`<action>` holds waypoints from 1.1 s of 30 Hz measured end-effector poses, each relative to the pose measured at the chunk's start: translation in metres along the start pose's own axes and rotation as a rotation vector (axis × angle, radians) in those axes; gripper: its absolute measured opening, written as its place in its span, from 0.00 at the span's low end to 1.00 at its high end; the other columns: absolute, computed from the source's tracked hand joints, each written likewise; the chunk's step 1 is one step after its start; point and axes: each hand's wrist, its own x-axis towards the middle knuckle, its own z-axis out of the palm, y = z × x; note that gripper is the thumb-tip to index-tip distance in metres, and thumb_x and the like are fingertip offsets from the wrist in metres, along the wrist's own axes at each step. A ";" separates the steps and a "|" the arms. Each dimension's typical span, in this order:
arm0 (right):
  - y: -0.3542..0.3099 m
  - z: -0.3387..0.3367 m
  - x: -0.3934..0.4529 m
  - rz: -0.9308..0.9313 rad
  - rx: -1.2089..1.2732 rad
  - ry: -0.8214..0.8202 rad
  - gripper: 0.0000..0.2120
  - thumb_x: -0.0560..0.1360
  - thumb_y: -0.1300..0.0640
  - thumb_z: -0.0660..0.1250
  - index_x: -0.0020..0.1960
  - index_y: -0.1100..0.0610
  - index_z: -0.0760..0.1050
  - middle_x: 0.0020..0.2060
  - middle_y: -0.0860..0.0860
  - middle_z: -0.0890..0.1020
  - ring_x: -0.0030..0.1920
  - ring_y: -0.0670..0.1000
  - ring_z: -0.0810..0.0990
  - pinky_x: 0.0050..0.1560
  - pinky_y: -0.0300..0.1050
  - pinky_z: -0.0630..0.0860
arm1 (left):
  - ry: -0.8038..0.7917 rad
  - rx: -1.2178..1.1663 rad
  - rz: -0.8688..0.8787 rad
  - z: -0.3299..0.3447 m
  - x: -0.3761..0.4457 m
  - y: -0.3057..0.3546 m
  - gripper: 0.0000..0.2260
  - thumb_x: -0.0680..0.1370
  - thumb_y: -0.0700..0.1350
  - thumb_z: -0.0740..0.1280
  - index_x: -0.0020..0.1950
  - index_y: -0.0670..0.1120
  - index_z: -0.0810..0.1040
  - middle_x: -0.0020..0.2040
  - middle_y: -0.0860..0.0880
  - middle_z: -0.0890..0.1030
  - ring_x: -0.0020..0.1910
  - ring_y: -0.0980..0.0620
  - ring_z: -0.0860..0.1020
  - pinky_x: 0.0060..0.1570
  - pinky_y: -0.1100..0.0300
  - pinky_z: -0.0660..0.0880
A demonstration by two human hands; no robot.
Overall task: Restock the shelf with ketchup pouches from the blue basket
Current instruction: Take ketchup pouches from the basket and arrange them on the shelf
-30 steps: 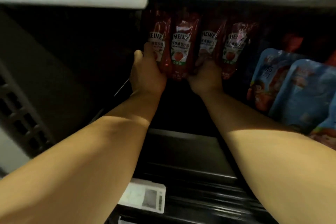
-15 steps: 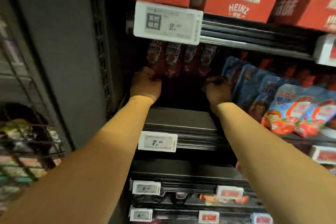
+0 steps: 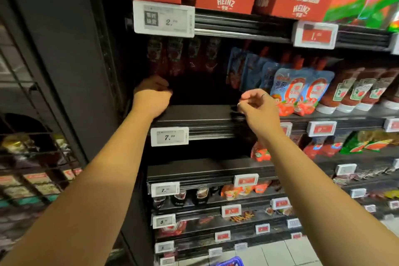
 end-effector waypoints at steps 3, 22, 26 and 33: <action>0.004 -0.034 -0.023 -0.006 0.211 -0.087 0.12 0.75 0.72 0.66 0.48 0.55 0.75 0.41 0.53 0.80 0.42 0.48 0.82 0.41 0.41 0.80 | -0.006 -0.109 -0.003 -0.016 -0.035 -0.001 0.06 0.72 0.45 0.73 0.45 0.57 0.82 0.42 0.54 0.85 0.45 0.52 0.83 0.47 0.59 0.79; 0.355 -0.223 -0.289 1.036 -0.236 -0.613 0.09 0.72 0.55 0.75 0.51 0.52 0.80 0.47 0.50 0.84 0.49 0.51 0.81 0.42 0.48 0.79 | -0.468 0.305 -0.797 0.137 -0.440 -0.166 0.15 0.76 0.39 0.74 0.60 0.44 0.75 0.52 0.43 0.80 0.47 0.41 0.79 0.49 0.52 0.74; 0.386 -0.234 -0.338 1.156 -0.257 -0.647 0.08 0.72 0.57 0.75 0.50 0.53 0.80 0.47 0.54 0.84 0.47 0.54 0.81 0.41 0.50 0.80 | -0.666 0.428 -0.956 0.165 -0.513 -0.194 0.14 0.76 0.44 0.72 0.59 0.44 0.76 0.56 0.41 0.81 0.50 0.41 0.80 0.52 0.50 0.77; 0.426 -0.217 -0.392 1.270 -0.276 -0.704 0.03 0.76 0.60 0.70 0.46 0.54 0.77 0.42 0.57 0.81 0.42 0.54 0.78 0.44 0.54 0.80 | -0.776 0.502 -1.103 0.194 -0.594 -0.246 0.22 0.77 0.47 0.69 0.70 0.45 0.73 0.66 0.43 0.78 0.62 0.43 0.77 0.59 0.53 0.74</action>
